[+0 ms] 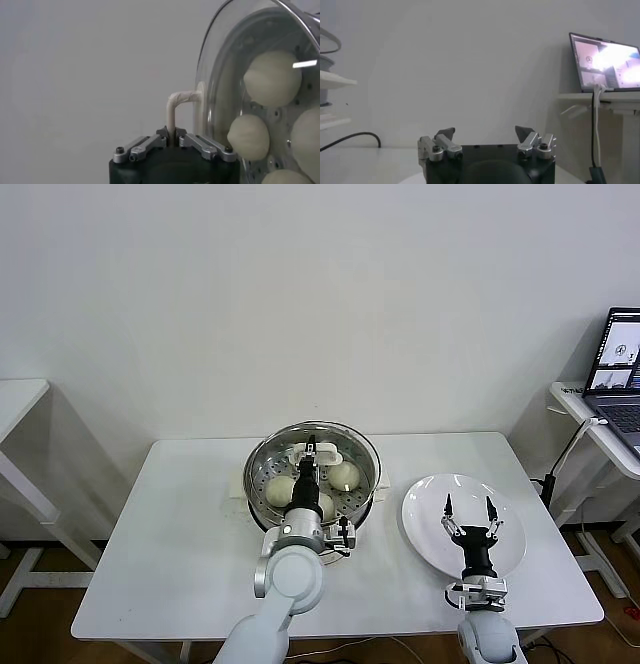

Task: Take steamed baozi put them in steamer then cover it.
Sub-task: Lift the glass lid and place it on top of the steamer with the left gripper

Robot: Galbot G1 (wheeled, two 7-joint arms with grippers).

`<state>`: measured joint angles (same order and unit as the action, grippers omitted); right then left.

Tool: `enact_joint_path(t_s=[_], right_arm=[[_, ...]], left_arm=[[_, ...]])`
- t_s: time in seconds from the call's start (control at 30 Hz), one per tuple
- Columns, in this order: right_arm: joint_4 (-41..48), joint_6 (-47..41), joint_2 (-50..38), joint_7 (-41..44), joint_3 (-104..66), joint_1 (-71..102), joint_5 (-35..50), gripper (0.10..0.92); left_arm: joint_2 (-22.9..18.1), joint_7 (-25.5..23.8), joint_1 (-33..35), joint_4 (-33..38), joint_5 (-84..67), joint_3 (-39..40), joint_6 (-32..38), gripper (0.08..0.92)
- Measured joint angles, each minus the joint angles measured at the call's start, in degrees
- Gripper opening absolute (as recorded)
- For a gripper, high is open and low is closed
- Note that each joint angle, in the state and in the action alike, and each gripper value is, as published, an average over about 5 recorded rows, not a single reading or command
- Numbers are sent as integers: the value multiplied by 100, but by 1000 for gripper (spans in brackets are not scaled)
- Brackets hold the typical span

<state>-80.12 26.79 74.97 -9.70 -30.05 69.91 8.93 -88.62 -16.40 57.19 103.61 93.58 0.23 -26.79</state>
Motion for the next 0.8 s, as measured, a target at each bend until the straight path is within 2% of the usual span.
enact_joint_path(t_s=[0.8], right_arm=[[3,-2,7,0,14,-23,-75,823]], left_arm=[[28,-7,7,-159,112,-101,93,185]])
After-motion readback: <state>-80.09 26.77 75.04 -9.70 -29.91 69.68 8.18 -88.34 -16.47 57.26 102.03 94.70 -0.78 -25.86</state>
